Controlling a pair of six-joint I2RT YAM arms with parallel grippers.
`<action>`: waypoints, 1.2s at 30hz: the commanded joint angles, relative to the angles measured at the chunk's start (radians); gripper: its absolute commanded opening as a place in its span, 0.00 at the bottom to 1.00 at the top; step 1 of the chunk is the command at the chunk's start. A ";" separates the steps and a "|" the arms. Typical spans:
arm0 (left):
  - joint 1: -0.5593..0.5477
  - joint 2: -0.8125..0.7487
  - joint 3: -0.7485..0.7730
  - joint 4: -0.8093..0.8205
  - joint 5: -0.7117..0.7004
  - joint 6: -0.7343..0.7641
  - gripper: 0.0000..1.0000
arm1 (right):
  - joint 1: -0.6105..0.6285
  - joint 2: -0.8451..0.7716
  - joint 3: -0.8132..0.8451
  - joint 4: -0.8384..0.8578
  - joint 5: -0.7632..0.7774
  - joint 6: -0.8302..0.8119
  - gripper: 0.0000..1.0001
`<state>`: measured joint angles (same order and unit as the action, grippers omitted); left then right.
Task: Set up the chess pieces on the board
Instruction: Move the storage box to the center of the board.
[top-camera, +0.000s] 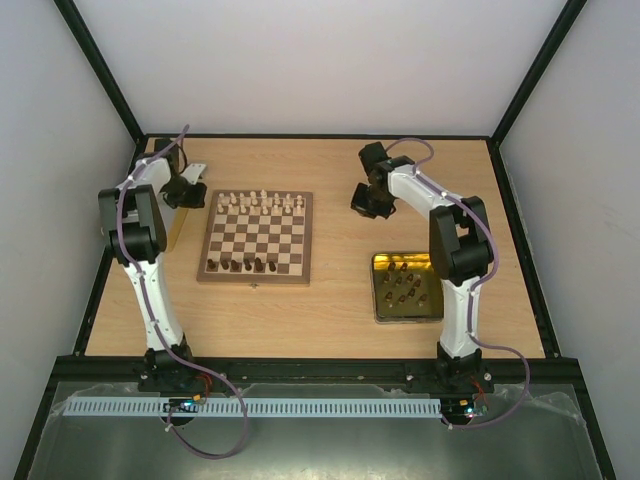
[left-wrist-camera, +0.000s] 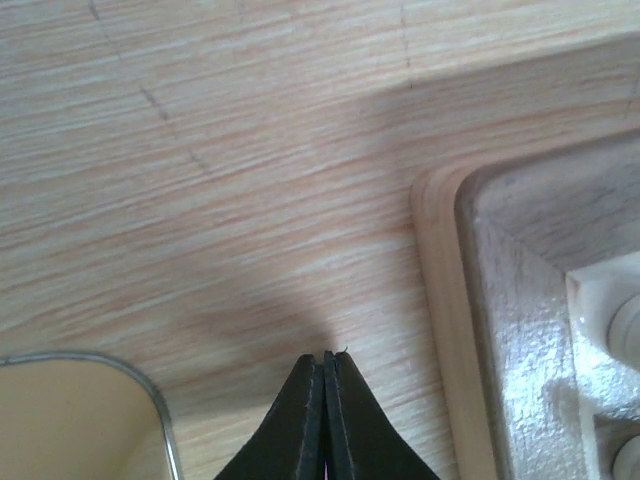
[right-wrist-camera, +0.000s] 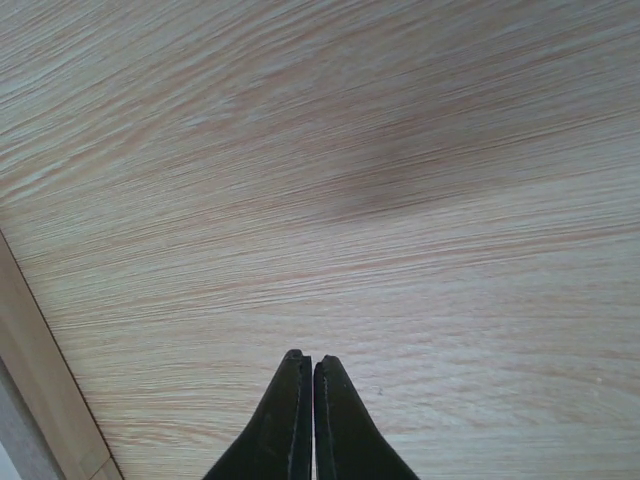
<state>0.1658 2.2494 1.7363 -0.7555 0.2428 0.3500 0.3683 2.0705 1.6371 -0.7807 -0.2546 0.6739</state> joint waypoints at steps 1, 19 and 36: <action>0.014 0.076 0.029 -0.034 0.100 -0.060 0.02 | 0.007 0.019 0.039 0.002 -0.035 0.019 0.02; 0.028 0.250 0.162 -0.072 0.347 -0.215 0.02 | 0.014 -0.015 -0.029 0.003 -0.039 -0.001 0.02; -0.007 0.041 -0.270 -0.013 0.300 -0.107 0.02 | 0.023 0.088 0.061 -0.012 -0.068 -0.012 0.02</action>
<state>0.1902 2.2181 1.6115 -0.6312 0.6136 0.2062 0.3859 2.1235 1.6566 -0.7746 -0.3149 0.6716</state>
